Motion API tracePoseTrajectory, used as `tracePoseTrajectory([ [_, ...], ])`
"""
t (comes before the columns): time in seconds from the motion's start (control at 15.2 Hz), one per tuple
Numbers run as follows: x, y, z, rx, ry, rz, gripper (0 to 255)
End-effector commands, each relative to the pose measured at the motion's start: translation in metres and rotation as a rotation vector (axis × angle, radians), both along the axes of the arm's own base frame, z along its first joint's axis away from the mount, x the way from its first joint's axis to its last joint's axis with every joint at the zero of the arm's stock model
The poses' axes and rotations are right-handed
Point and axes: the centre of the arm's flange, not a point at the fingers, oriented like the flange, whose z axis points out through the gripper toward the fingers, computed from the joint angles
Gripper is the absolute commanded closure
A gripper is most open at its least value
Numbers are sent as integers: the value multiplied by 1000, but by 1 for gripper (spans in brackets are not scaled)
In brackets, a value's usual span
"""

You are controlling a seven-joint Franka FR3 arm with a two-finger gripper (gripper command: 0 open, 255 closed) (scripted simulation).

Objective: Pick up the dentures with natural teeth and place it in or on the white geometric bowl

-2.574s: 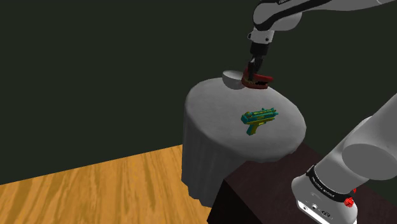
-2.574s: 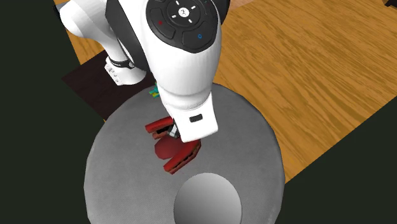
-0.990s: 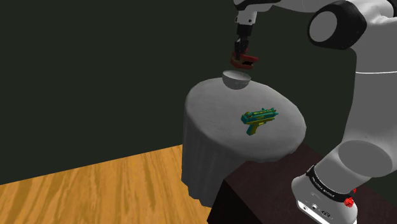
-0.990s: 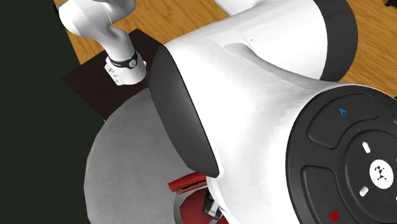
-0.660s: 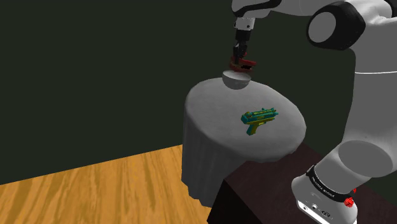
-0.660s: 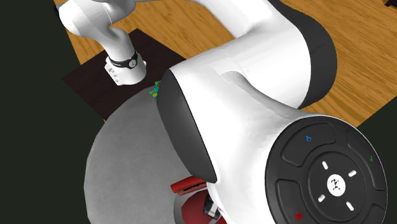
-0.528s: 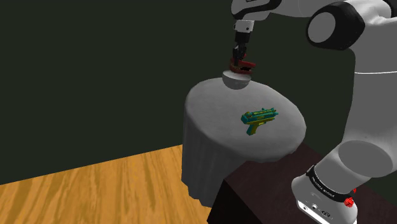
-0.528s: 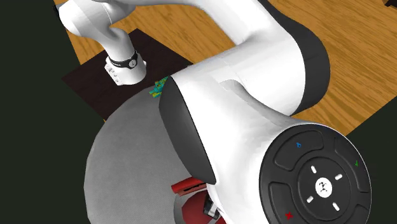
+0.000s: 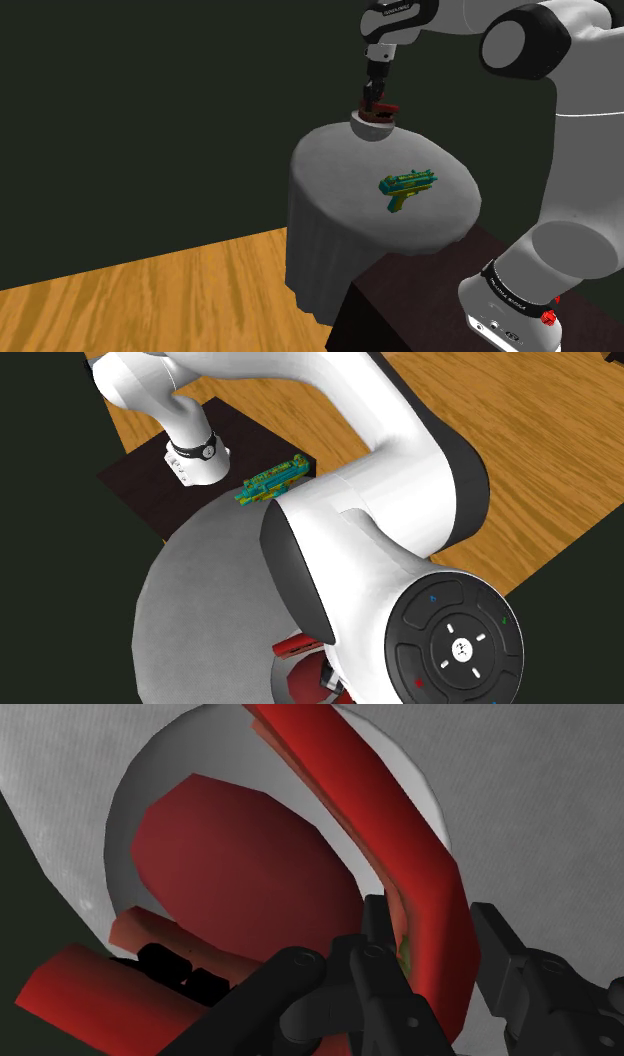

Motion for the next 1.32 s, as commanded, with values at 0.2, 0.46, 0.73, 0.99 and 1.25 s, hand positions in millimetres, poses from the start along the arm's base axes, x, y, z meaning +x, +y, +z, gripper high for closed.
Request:
tracePoseTrajectory([
  [0.2, 0, -2, -3, -1, 3, -2, 255],
  [0.46, -1, -1, -3, -1, 3, -2, 0],
  [0.73, 1, -3, 10, -1, 3, -2, 0],
  [0.99, 7, -5, 47, -1, 3, -2, 0],
  [1.25, 7, -5, 47, -1, 3, -2, 0],
])
